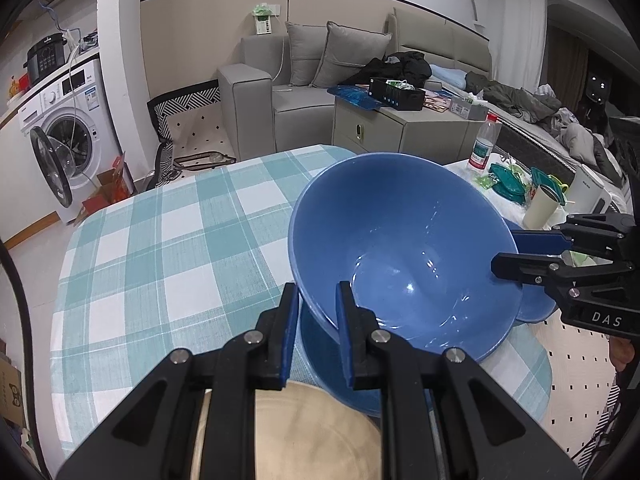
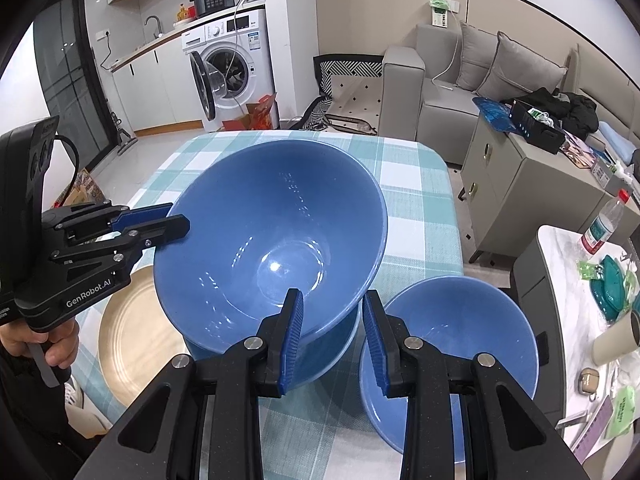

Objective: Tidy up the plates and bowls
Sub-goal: 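Lower the held blue bowl with both grippers into the other blue bowl, then open the left gripper while the right gripper opens, releasing the bowl, then move both grippers over to the rim of the remaining blue bowl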

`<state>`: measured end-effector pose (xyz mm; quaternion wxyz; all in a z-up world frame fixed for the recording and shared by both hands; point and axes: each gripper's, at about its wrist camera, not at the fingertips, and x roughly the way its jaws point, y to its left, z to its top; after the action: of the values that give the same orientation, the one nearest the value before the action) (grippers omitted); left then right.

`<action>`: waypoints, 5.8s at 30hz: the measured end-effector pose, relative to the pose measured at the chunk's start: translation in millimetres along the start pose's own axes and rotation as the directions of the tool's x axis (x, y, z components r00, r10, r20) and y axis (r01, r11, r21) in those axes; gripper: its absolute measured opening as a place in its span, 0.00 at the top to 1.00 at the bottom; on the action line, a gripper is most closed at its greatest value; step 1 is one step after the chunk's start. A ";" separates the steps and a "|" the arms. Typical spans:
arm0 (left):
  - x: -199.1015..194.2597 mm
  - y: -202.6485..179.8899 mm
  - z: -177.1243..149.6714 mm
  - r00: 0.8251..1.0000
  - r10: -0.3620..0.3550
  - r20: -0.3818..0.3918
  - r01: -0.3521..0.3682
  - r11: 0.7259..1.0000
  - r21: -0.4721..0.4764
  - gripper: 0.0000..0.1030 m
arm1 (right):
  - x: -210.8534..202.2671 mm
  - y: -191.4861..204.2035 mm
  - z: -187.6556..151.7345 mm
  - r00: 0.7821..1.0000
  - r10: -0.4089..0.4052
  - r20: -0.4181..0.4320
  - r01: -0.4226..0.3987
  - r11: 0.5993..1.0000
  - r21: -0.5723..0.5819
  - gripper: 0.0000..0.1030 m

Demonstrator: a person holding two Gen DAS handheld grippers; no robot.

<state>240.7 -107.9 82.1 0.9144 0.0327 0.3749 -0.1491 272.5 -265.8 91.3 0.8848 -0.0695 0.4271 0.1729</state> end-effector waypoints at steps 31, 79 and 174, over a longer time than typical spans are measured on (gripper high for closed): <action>9.0 1.0 -26.4 0.998 0.002 -0.063 -0.003 1.000 -0.009 0.84 | 24.4 9.1 -20.9 0.996 0.009 -0.084 -0.012 0.999 -0.031 0.70; 31.9 -7.6 -41.6 0.987 0.021 -0.162 -0.016 0.999 0.035 0.77 | 54.0 10.4 -32.8 0.986 -0.010 -0.164 0.001 0.998 -0.058 0.70; 102.5 -161.4 44.7 0.975 -0.137 -0.172 0.185 0.936 0.300 0.05 | -2.7 -164.2 -121.2 0.989 -0.114 -0.092 0.143 0.894 0.425 0.02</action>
<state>292.0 -294.9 51.3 0.8517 0.1578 0.4150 -0.2784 242.3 -452.1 13.5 0.8734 0.0940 0.4776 0.0133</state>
